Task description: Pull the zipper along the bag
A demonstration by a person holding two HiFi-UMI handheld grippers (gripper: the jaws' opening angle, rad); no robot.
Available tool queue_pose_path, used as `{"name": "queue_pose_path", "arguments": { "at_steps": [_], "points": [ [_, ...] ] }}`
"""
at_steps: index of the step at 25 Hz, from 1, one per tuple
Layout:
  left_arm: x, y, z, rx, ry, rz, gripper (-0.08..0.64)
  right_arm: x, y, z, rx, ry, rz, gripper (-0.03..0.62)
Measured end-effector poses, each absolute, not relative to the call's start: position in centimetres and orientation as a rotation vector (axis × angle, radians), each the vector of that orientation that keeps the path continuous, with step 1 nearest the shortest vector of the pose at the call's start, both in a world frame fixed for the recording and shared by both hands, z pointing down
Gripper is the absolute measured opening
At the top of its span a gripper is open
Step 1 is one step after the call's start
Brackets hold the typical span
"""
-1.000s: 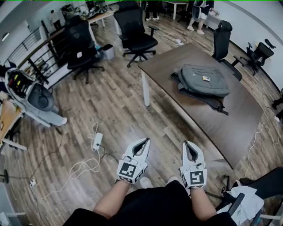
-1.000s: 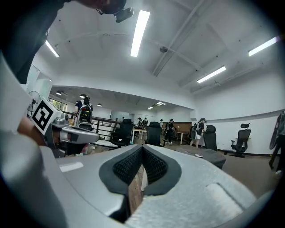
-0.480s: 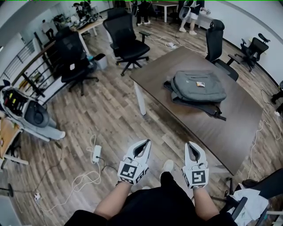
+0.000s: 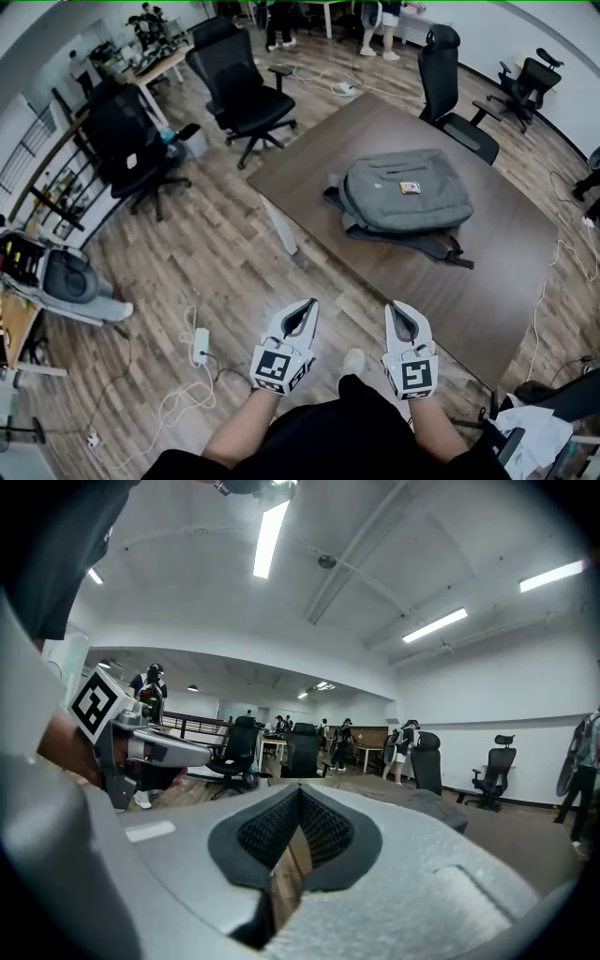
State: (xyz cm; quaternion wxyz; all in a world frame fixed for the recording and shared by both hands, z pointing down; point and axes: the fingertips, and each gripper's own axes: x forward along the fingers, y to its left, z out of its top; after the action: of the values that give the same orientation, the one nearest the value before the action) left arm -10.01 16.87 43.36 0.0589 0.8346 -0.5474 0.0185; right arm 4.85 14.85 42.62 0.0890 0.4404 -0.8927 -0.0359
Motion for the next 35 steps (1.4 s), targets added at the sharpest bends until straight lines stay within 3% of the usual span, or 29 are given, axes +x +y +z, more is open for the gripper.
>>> {"name": "queue_pose_path", "arguments": {
  "at_steps": [20, 35],
  "points": [
    [-6.1, 5.8, 47.6, 2.512, -1.570, 0.267, 0.018, 6.3, 5.5, 45.9, 1.127, -2.582, -0.139, 0.003],
    [-7.4, -2.5, 50.0, 2.581, -1.355, 0.324, 0.017, 3.7, -1.4, 48.4, 1.196, -2.443, -0.127, 0.003]
  ]
}}
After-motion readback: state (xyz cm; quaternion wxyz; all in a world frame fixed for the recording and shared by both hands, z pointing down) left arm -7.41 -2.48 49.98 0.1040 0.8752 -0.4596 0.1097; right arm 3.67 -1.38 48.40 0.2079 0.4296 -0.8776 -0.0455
